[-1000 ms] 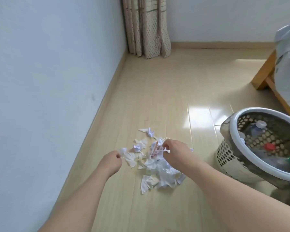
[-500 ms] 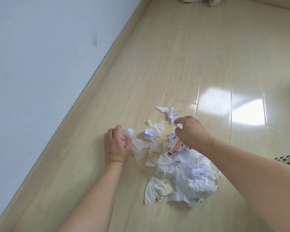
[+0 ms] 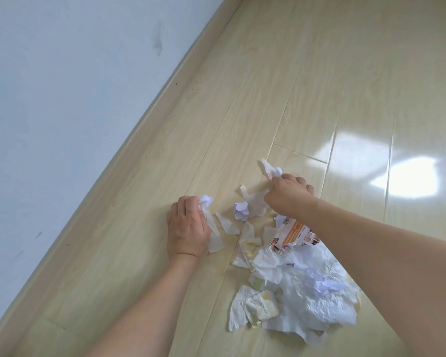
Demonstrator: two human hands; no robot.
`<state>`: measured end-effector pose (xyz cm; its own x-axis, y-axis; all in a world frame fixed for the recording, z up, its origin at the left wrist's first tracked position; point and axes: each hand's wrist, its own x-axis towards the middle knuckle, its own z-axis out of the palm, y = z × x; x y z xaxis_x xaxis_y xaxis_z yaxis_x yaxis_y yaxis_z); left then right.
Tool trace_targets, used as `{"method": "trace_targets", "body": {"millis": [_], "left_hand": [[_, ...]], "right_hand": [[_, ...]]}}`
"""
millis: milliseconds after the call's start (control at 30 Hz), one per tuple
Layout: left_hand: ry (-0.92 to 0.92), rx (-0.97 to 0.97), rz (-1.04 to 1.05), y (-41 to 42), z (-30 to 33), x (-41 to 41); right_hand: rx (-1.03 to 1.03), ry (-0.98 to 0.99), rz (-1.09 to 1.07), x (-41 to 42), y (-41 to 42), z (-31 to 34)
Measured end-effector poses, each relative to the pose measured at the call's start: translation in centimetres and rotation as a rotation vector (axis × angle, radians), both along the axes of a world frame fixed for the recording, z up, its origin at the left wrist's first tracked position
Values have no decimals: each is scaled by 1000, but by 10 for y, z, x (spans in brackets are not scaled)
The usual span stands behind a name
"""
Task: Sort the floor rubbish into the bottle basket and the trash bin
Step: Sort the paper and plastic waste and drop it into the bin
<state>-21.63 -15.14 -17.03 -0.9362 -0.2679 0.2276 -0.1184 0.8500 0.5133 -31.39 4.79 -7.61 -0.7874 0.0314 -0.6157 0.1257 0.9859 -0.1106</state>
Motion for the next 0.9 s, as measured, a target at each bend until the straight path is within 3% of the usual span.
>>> {"method": "trace_targets", "body": {"millis": [433,567,700,800,900], "left_hand": [[-31,73,11,-6,-1,-1],[-70,192,19,-11,5,-6],[-334,496,191,-19,47,-12],[-421,456,189,-20,92,-7],[-411,397,29,-2,150,13]], "right_hand": [[-35,198,95,26,-3,47],[-38,264,80,52,5,70],[-70,329,73,86,13,110],[-105,344,48,108,19,141],[-121,344,-12,133,32,181]]}}
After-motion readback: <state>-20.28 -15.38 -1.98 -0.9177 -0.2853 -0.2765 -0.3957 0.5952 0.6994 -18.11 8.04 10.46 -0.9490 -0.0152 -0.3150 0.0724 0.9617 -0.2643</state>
